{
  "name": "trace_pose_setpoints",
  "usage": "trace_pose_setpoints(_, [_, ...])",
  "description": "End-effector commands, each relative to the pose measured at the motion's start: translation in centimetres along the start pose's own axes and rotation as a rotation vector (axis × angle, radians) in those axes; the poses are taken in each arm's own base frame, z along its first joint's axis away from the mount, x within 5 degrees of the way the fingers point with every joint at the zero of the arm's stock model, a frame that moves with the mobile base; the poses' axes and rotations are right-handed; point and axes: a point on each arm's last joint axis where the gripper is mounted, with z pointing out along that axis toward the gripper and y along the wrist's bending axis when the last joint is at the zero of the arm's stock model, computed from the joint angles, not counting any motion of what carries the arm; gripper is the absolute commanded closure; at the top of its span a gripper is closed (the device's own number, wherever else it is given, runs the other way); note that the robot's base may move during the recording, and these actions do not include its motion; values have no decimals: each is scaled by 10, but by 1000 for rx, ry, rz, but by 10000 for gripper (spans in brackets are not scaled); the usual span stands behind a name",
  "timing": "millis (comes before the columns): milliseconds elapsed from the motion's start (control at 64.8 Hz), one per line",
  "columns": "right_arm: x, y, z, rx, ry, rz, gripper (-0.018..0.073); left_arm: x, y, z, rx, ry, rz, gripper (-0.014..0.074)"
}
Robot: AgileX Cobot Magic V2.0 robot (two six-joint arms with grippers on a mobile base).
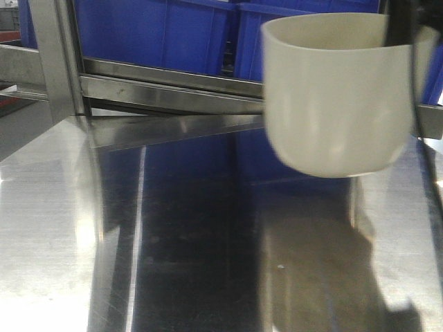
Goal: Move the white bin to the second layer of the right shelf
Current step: 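Close the right gripper on the bin rim and lift it, then hold the lifted white bin up beside the right arm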
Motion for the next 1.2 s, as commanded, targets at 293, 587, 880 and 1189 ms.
trace_pose_setpoints(293, [51, -75, -40, -17, -321, -16, 510, 4, 0, 1, 1, -65, -3, 512])
trace_pose_setpoints(587, [94, -84, -63, 14, -484, 32, 510, 4, 0, 1, 1, -65, -3, 512])
trace_pose_setpoints(880, [130, -81, -81, 22, -605, 25, 510, 4, 0, 1, 1, -65, -3, 512])
trace_pose_setpoints(1189, [153, -82, -91, 25, -672, 94, 510, 4, 0, 1, 1, -65, -3, 512])
